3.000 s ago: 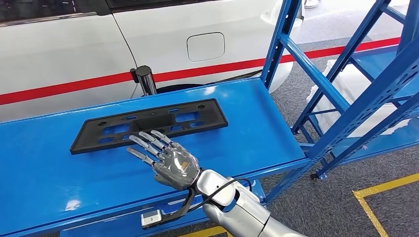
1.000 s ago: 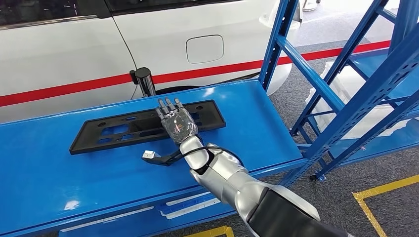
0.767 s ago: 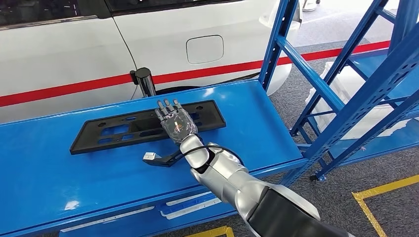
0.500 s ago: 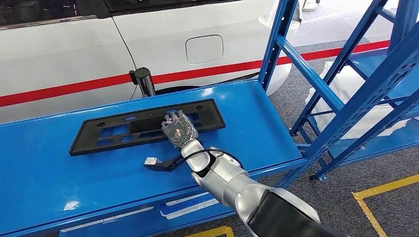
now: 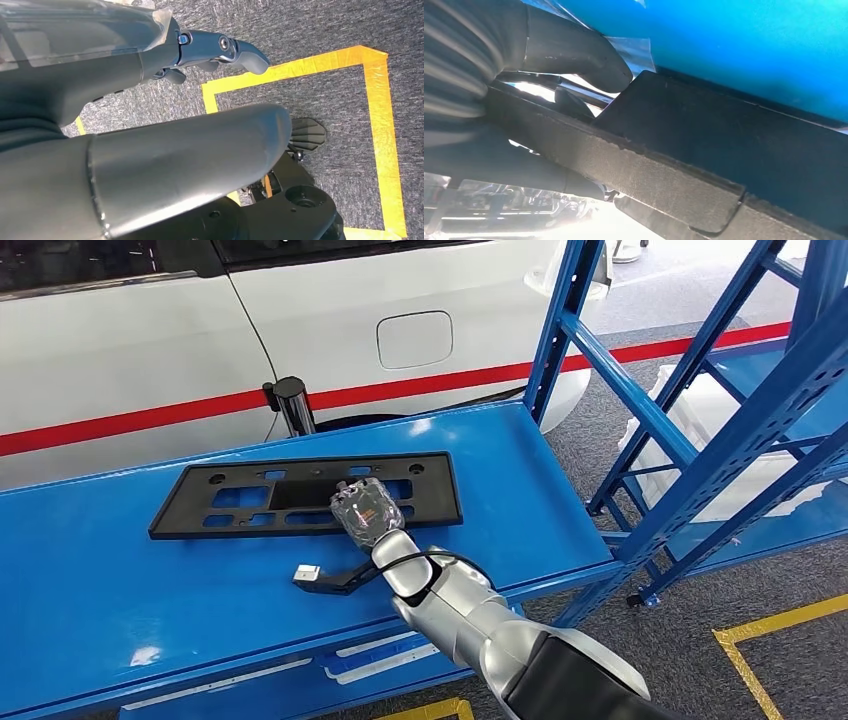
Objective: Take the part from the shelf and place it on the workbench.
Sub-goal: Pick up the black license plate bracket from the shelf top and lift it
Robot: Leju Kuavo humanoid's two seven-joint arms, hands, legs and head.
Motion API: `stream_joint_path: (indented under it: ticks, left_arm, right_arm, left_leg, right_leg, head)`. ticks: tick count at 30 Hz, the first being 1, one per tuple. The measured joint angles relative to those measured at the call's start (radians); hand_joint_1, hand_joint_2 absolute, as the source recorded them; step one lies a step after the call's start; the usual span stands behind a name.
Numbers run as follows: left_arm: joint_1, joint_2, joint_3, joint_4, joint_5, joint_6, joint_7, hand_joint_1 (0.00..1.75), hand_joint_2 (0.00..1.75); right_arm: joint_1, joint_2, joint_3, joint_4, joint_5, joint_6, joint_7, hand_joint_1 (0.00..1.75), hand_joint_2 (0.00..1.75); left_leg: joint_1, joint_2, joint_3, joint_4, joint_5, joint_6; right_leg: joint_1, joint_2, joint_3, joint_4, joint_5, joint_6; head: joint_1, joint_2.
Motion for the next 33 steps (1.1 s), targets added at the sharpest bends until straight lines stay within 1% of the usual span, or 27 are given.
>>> stream_joint_path:
  ticks: [12, 16, 19, 21, 22, 24, 28, 31, 33]
  left_arm:
    - [0.001, -0.002, 0.000, 0.000, 0.000, 0.000, 0.000, 0.00, 0.00]
    - [0.001, -0.002, 0.000, 0.000, 0.000, 0.000, 0.000, 0.00, 0.00]
    - [0.001, -0.003, 0.000, 0.000, 0.000, 0.000, -0.003, 0.00, 0.00]
    - [0.002, -0.004, 0.000, 0.000, -0.001, 0.000, -0.005, 0.00, 0.00]
    - [0.003, -0.004, 0.000, 0.000, -0.001, 0.000, -0.006, 0.00, 0.00]
    - [0.003, -0.007, 0.000, 0.000, 0.000, 0.000, 0.001, 0.00, 0.00]
    - [0.002, -0.018, 0.002, 0.000, 0.001, 0.000, 0.017, 0.00, 0.00]
    - [0.004, -0.019, 0.004, 0.000, 0.005, 0.000, 0.004, 0.00, 0.00]
    - [0.007, -0.016, 0.009, 0.000, 0.009, -0.001, -0.004, 0.00, 0.00]
  right_arm:
    - [0.001, 0.000, -0.002, -0.001, 0.000, 0.000, 0.000, 1.73, 1.75]
    - [0.001, 0.000, -0.002, -0.001, 0.000, 0.000, 0.000, 1.69, 1.75]
    - [0.002, -0.001, -0.002, -0.001, 0.000, -0.006, 0.000, 1.74, 1.75]
    - [0.004, -0.002, -0.006, -0.001, -0.015, -0.019, -0.012, 1.75, 1.75]
    - [0.006, -0.002, -0.012, -0.001, -0.033, -0.028, -0.027, 1.75, 1.75]
    - [0.009, -0.004, -0.037, -0.004, -0.105, -0.047, -0.083, 1.75, 1.75]
    - [0.015, -0.010, -0.140, -0.035, -0.335, -0.070, -0.271, 1.75, 1.75]
    - [0.022, -0.017, -0.231, -0.115, -0.495, -0.066, -0.377, 1.75, 1.75]
    - [0.040, -0.023, -0.282, -0.210, -0.628, -0.032, -0.439, 1.75, 1.75]
  left_leg:
    - [0.000, 0.000, 0.000, 0.000, 0.000, 0.000]
    - [0.000, 0.000, 0.000, 0.000, 0.000, 0.000]
    - [0.000, 0.000, 0.000, 0.000, 0.000, 0.000]
    - [0.000, 0.000, 0.000, 0.000, 0.000, 0.000]
    - [0.000, 0.000, 0.000, 0.000, 0.000, 0.000]
    - [0.000, 0.000, 0.001, 0.000, 0.000, 0.000]
    - [0.000, 0.001, 0.001, 0.000, 0.000, 0.000]
    - [0.000, 0.001, 0.001, 0.000, 0.000, 0.000]
    - [0.000, 0.001, 0.001, 0.000, 0.000, 0.000]
  right_leg:
    - [0.000, 0.000, 0.000, 0.000, 0.000, 0.000]
    - [0.000, 0.000, 0.000, 0.000, 0.000, 0.000]
    - [0.000, 0.000, 0.000, 0.000, 0.000, 0.000]
    - [0.000, 0.000, 0.000, 0.000, 0.000, 0.000]
    - [0.000, 0.000, 0.000, 0.000, 0.000, 0.000]
    - [0.000, 0.000, 0.000, 0.000, 0.000, 0.000]
    - [0.000, 0.000, 0.001, 0.000, 0.000, 0.000]
    - [0.000, 0.000, 0.001, 0.000, 0.001, 0.000]
    - [0.000, 0.000, 0.002, 0.000, 0.001, 0.000]
  head:
    - [0.000, 0.000]
    - [0.000, 0.000]
    - [0.000, 0.000]
    - [0.000, 0.000]
    - [0.000, 0.000]
    - [0.000, 0.000]
    - [0.000, 0.000]
    - [0.000, 0.000]
    - [0.000, 0.000]
